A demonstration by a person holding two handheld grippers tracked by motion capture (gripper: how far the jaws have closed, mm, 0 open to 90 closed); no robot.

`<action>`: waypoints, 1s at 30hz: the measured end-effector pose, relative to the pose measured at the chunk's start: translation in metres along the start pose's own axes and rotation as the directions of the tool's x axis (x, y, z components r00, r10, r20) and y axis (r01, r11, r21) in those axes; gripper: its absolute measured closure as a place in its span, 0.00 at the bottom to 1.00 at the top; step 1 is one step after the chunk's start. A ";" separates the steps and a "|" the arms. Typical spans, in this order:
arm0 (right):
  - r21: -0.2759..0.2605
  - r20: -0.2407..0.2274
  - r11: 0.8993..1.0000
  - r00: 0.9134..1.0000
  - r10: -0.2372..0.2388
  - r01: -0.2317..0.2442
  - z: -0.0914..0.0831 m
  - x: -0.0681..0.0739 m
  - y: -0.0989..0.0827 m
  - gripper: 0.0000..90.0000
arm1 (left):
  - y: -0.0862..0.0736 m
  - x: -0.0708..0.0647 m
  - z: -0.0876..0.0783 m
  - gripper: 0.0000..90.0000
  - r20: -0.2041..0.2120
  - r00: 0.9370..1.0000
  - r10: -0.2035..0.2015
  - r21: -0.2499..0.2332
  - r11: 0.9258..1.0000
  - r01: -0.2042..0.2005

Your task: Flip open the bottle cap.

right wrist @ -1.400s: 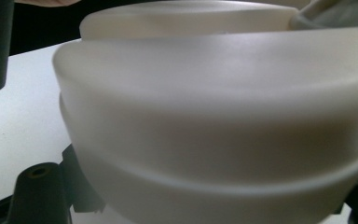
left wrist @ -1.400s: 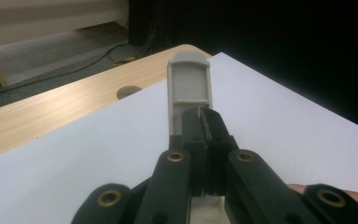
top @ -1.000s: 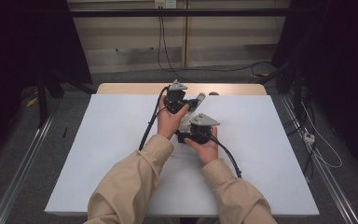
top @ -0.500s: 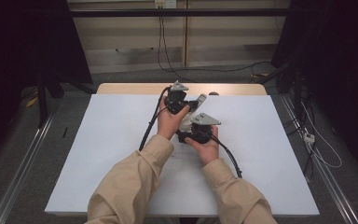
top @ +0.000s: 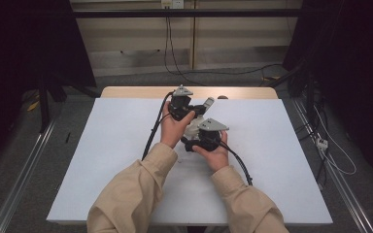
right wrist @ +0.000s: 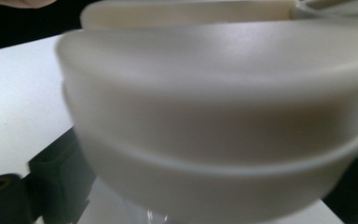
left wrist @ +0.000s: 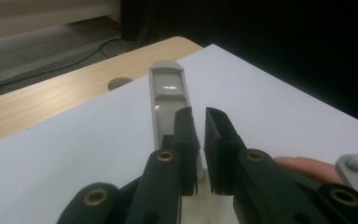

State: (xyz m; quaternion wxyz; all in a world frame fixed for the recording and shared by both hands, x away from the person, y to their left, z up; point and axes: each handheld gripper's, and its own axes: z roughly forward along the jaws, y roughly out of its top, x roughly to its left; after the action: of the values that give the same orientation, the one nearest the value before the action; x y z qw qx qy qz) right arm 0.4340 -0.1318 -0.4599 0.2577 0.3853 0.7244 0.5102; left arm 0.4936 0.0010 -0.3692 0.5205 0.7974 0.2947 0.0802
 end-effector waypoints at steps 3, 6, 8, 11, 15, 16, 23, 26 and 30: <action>0.027 -0.004 1.000 1.000 -0.005 0.005 -0.007 0.000 0.000 0.04 | -0.001 0.000 -0.008 0.85 -0.002 1.000 0.006 -0.007 1.000 -0.006; 0.052 -0.009 0.999 1.000 -0.002 0.003 -0.016 -0.001 -0.001 0.04 | -0.004 0.000 -0.019 0.76 0.001 1.000 0.007 -0.021 1.000 -0.007; 0.041 -0.008 0.999 1.000 -0.006 0.007 -0.023 -0.004 -0.002 0.04 | -0.006 0.001 -0.026 0.69 0.009 1.000 0.006 -0.015 1.000 -0.006; 0.055 -0.015 0.998 1.000 0.007 -0.006 -0.033 -0.006 -0.004 0.05 | -0.010 0.002 -0.038 0.59 0.014 1.000 0.009 -0.004 1.000 -0.009; 0.055 -0.043 0.998 0.999 0.008 -0.006 -0.050 -0.006 -0.005 0.05 | -0.018 0.004 -0.055 0.45 0.021 1.000 0.008 0.009 1.000 -0.009; 0.049 -0.050 0.999 0.999 0.013 -0.010 -0.055 -0.006 -0.005 0.05 | -0.020 0.004 -0.058 0.42 0.021 1.000 0.005 0.003 1.000 -0.005; 0.046 -0.088 0.999 0.996 0.021 -0.017 -0.082 -0.005 -0.007 0.04 | -0.042 0.006 -0.083 0.24 0.009 1.000 0.004 0.012 1.000 -0.005; 0.047 -0.093 0.999 0.996 0.016 -0.011 -0.089 -0.006 -0.010 0.04 | -0.053 0.007 -0.093 0.21 0.015 1.000 0.005 0.024 1.000 -0.006; 0.047 -0.092 0.999 0.996 0.014 -0.010 -0.097 -0.008 -0.014 0.05 | -0.066 0.009 -0.105 0.20 0.015 1.000 0.009 0.029 1.000 -0.010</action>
State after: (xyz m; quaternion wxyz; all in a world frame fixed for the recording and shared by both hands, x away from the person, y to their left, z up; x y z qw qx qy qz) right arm 0.3597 -0.1934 -0.4391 0.2119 0.3715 0.7450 0.5120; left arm 0.4298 0.1072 -0.3815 0.5106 0.8069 0.2881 0.0723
